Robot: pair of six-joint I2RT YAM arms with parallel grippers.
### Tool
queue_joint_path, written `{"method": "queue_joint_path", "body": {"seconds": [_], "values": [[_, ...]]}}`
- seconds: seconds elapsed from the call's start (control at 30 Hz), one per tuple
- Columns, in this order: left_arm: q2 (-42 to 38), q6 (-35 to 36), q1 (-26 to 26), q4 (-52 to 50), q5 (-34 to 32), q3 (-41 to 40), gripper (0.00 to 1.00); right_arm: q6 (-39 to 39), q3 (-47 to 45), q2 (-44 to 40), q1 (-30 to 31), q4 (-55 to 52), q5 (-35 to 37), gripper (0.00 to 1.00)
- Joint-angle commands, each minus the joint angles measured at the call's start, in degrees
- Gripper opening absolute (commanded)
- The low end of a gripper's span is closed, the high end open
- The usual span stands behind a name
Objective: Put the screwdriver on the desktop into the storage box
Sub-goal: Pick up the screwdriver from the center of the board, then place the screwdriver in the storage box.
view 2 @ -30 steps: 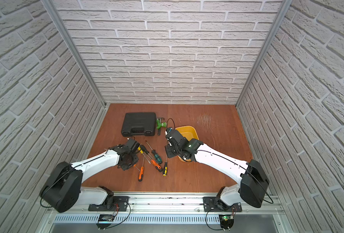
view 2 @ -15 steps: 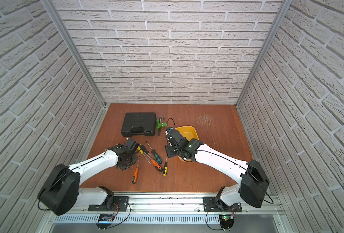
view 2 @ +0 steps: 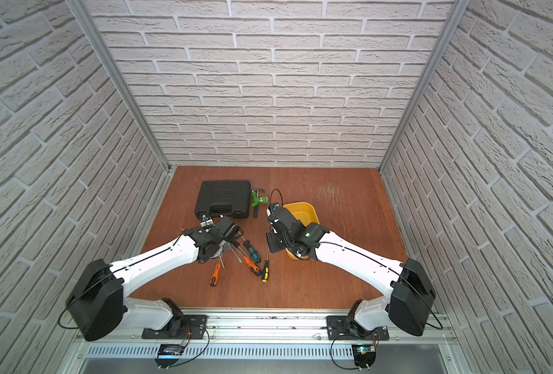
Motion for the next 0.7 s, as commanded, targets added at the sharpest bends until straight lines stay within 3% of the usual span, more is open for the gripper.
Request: {"method": "queue_joint_path", "body": {"seconds": [0.0,0.33,0.5,0.67], "values": [[0.2,3.63,-0.13,1.43,-5.62,1.6,0.0,0.22,-0.75,-2.0,0.52,1.32,0.9,0.17],[-2.25,9.53,0.38,5.38,-5.69,6.01,0.0,0.95,-2.14,-6.03,0.41,1.2,4.86,0.16],[-4.79,10.48,2.67,10.4,0.89,4.96,0.0,1.66,-3.35,-8.07,0.33,1.91,7.68,0.17],[-6.64,11.55,4.71,16.86,11.72,3.12,0.0,2.1,-3.98,-10.03,-0.25,1.61,9.36,0.16]]}}
